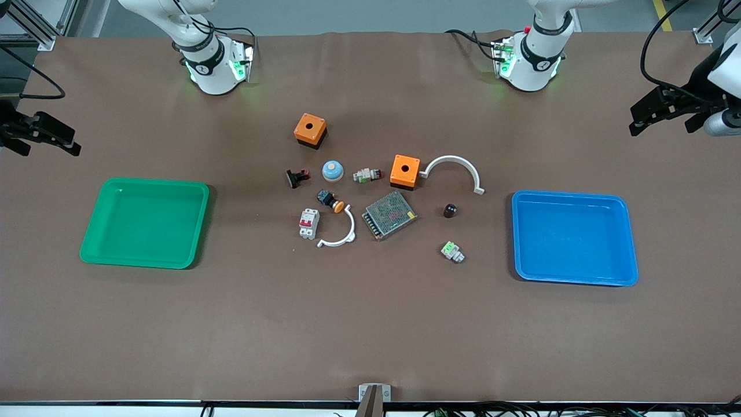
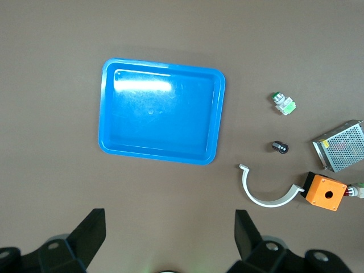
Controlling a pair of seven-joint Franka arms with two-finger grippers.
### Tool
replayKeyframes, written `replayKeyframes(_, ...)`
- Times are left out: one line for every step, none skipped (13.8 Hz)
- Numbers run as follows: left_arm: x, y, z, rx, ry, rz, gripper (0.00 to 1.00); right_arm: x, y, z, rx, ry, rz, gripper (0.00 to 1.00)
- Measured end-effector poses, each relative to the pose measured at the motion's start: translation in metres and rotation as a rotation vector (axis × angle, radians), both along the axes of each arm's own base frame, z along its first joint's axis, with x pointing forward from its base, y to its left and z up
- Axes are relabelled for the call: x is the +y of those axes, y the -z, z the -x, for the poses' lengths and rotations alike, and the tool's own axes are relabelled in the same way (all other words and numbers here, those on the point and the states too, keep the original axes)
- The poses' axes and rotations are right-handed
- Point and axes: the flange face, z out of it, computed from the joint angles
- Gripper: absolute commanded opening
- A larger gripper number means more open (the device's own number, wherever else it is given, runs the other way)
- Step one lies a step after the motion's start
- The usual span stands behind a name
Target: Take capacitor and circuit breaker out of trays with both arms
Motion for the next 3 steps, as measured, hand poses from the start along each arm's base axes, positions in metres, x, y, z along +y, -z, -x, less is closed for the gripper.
replayKeyframes(0.0001,0.0004,0.0005,0.005,0.0,0.0,1.0,0.0001,-0.0003,-0.0004,-0.003,0.0,0.0,1.0)
replayKeyframes(0.0002,0.0007,0.0008,0.008,0.0,-0.001,1.0,0.0001,-0.0005,-0.0006,-0.006,0.0,0.0,1.0)
replayKeyframes(0.0003,0.0008,0.0009,0.009,0.0,-0.001,1.0,0.0,-0.0004,-0.0007,-0.006,0.0,0.001,1.0)
